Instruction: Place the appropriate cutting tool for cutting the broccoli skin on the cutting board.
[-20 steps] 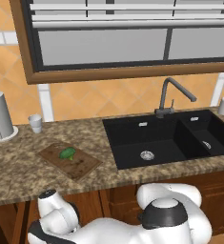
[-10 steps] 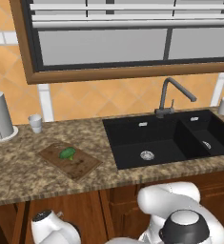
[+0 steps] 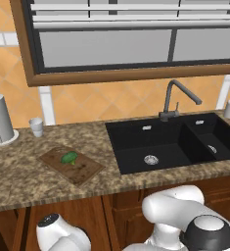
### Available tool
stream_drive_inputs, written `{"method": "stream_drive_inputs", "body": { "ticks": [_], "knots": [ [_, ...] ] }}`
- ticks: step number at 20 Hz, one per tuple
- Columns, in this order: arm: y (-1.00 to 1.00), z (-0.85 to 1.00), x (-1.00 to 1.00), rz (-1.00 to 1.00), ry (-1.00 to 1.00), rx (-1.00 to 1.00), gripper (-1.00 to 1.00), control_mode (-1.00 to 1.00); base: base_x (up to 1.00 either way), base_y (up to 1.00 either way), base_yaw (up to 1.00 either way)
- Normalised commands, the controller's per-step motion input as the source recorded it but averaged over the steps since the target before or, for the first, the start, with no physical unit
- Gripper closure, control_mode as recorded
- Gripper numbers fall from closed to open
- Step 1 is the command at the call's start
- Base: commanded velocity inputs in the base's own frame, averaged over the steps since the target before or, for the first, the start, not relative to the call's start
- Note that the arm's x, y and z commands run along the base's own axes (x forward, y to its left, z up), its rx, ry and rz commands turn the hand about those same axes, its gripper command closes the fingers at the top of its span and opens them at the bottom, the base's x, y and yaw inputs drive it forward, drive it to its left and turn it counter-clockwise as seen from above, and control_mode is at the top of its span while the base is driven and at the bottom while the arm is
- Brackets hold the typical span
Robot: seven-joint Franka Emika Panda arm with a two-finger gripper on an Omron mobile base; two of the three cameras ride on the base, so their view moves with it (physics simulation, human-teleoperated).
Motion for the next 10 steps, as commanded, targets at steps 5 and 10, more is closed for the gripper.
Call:
{"method": "stream_drive_inputs", "body": {
  "ticks": [5,10],
  "knots": [
    [-0.16,-0.01,0.54,0.08,0.00,0.00,-1.00,-1.00,0.00,0.00,0.00],
    [0.05,-0.08,0.38,0.07,0.00,0.00,-1.00,-1.00,0.00,0.00,0.00]
  ]
}}
